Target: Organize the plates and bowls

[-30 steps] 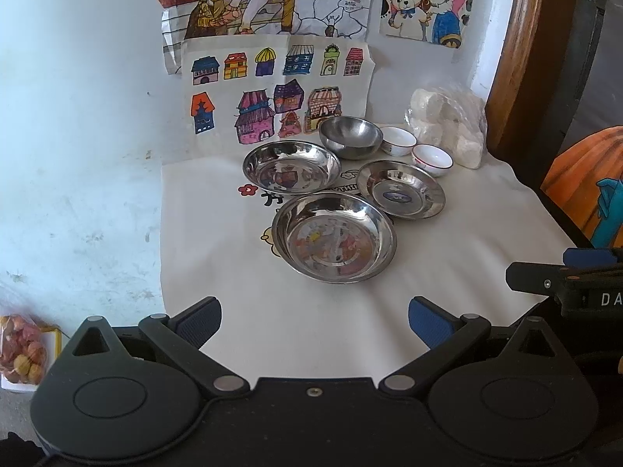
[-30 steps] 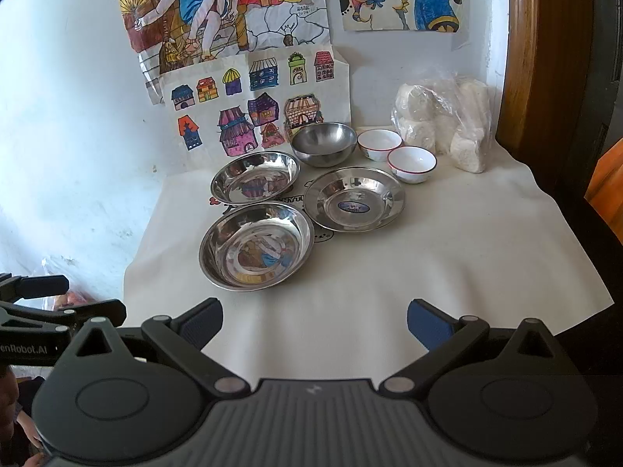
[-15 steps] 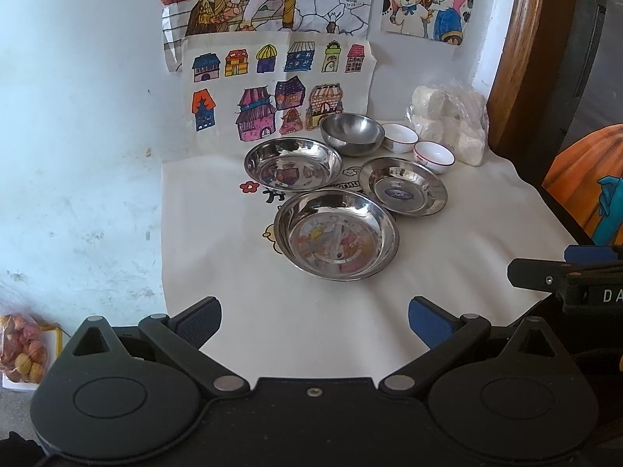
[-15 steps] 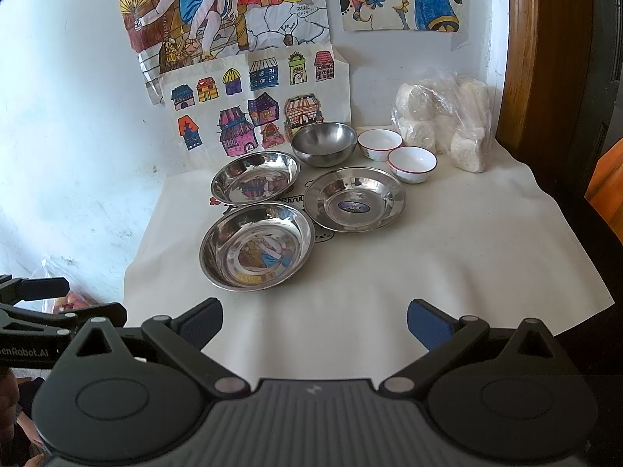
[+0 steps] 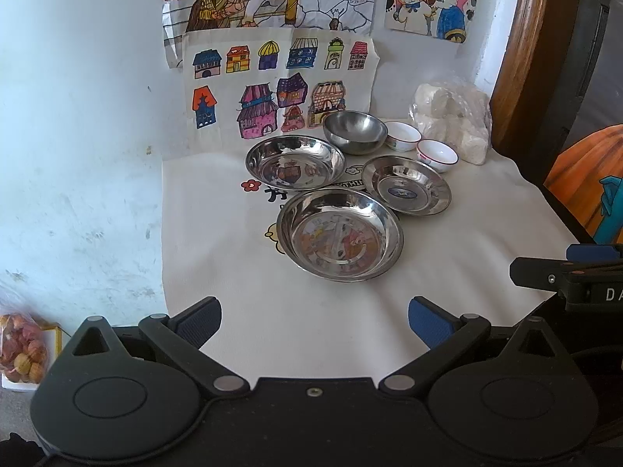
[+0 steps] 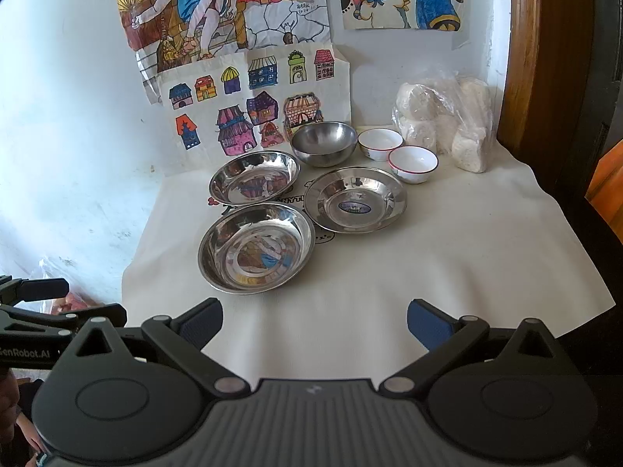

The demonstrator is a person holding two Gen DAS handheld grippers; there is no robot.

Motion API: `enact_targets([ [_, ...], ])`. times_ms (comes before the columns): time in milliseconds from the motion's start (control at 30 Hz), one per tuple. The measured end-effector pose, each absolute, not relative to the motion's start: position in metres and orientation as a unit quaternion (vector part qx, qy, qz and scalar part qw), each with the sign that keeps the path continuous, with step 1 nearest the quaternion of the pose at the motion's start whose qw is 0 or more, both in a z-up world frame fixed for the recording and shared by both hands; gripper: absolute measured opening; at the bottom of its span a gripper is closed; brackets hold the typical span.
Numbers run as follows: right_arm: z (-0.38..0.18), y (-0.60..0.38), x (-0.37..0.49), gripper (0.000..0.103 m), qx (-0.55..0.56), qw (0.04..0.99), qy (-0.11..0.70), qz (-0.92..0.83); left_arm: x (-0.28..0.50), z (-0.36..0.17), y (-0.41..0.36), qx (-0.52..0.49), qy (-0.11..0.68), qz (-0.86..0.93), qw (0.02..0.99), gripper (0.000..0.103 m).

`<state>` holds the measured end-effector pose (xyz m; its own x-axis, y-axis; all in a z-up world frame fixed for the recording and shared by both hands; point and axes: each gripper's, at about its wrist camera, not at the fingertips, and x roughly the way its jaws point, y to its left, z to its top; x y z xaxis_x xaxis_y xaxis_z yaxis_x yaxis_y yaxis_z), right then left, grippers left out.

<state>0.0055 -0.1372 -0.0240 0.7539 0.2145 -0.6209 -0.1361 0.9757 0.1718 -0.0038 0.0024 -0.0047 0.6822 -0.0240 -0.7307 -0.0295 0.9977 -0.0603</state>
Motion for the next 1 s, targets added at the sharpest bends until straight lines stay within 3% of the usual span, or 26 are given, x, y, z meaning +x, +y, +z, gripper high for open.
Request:
enact_targets([
  [1000, -0.0251, -0.1370, 0.0075, 0.103, 0.058, 0.934, 0.340, 0.092, 0.0029, -0.0054, 0.0046, -0.036, 0.405, -0.003, 0.914, 0.102],
])
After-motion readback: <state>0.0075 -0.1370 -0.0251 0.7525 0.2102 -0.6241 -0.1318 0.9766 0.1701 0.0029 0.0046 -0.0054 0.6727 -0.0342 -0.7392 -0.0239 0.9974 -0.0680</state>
